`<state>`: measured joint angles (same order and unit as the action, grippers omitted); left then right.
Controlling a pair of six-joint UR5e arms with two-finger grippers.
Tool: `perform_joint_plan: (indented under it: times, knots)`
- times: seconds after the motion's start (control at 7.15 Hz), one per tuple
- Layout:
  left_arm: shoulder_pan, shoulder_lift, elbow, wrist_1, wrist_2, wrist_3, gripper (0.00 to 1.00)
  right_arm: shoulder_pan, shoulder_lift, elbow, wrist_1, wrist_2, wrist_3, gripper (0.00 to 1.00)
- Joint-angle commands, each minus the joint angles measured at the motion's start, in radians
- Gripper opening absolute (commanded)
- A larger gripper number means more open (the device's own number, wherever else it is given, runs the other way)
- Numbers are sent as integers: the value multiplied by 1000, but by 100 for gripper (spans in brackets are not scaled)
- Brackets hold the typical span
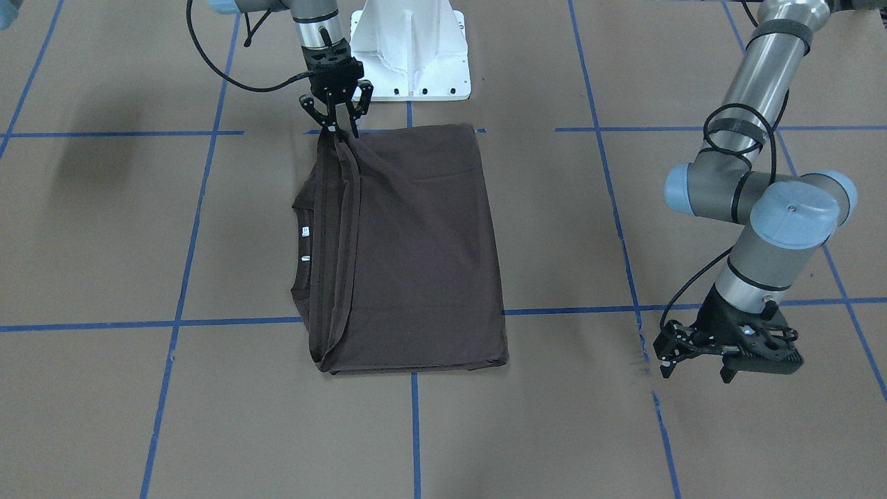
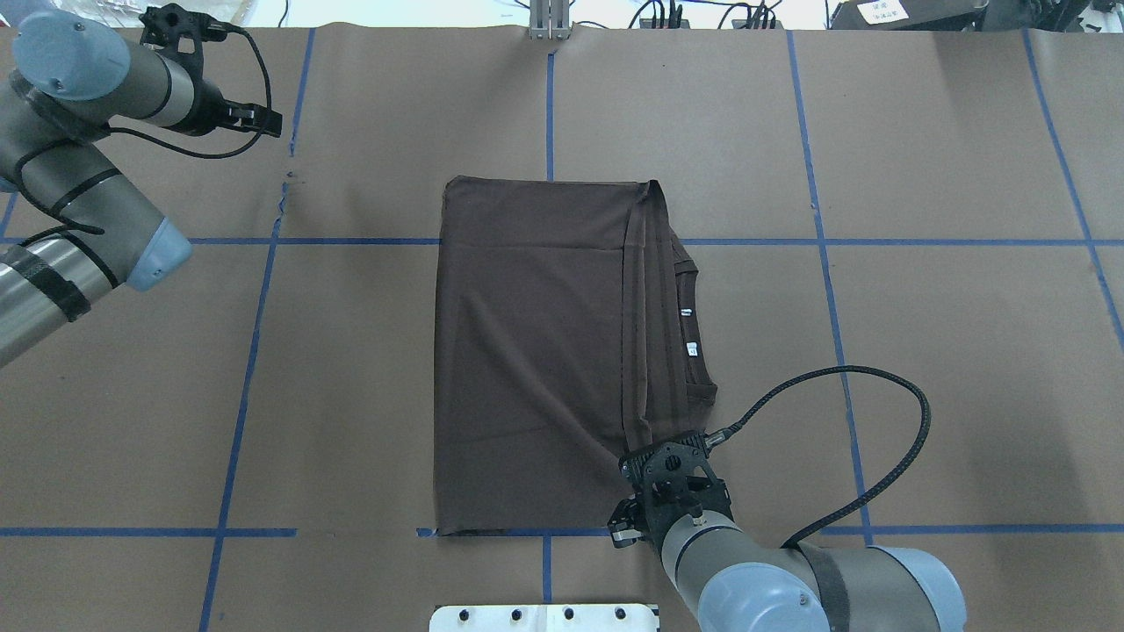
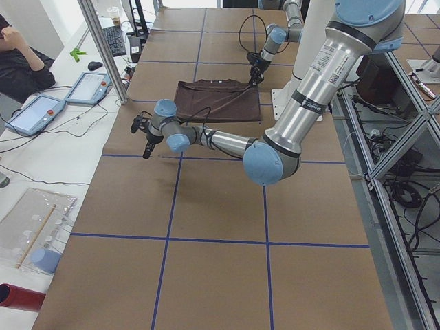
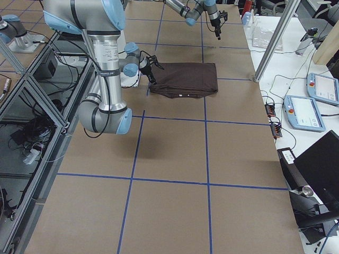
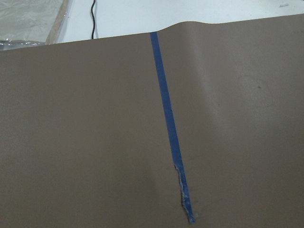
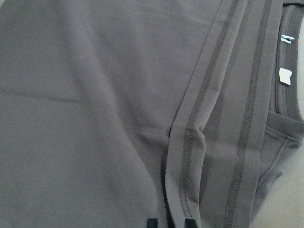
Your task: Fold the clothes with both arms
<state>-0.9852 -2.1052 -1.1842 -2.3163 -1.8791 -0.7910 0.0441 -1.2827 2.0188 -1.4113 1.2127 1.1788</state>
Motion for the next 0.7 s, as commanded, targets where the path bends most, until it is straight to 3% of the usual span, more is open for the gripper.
perform_joint_plan:
  times: [0.0,0.42,0.56]
  knots:
    - [5,1,0,0,0,-2,100,5,-7,5,-17,13,-13,28]
    - [5,2,0,0,2,-2,100,5,-9,6,-52,19,-11,29]
    - [5,13,-3,-2,2,-2,100,5,-9,9,-52,18,-10,11]
